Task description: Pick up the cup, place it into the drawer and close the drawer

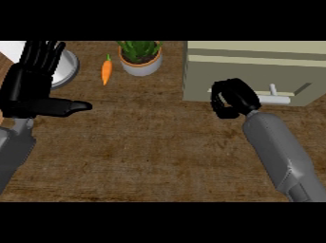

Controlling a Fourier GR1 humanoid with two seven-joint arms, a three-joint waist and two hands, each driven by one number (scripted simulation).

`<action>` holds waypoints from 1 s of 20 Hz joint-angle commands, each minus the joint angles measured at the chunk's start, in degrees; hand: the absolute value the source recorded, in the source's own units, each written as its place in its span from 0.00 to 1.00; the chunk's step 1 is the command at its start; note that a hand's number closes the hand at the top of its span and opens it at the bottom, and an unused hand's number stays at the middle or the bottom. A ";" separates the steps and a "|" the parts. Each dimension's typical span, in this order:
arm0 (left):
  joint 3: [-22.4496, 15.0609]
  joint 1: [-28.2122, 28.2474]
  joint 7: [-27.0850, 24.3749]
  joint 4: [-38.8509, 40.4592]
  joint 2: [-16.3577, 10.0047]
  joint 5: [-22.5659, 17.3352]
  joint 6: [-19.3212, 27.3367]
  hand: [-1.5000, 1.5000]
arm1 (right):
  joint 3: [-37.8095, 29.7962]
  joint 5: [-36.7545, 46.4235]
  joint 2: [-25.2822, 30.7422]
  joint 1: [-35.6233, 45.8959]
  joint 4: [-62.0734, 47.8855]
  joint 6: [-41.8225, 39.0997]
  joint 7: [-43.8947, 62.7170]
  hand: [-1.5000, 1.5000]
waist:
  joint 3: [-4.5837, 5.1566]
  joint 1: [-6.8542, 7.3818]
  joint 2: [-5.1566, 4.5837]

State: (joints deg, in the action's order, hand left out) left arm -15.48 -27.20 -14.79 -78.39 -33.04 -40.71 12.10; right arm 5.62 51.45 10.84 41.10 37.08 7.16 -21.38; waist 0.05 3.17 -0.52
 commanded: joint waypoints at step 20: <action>0.24 3.82 -2.98 0.75 1.99 -0.10 -7.94 0.00 | -12.46 -7.52 9.67 14.61 -21.33 -4.37 -8.64 1.00 | -0.32 3.31 -2.53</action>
State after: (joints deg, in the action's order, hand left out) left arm -14.86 -24.16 -17.00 -77.79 -31.55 -41.05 4.97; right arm -2.01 46.19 14.17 51.04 18.40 0.38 -34.78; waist 0.23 5.71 -0.92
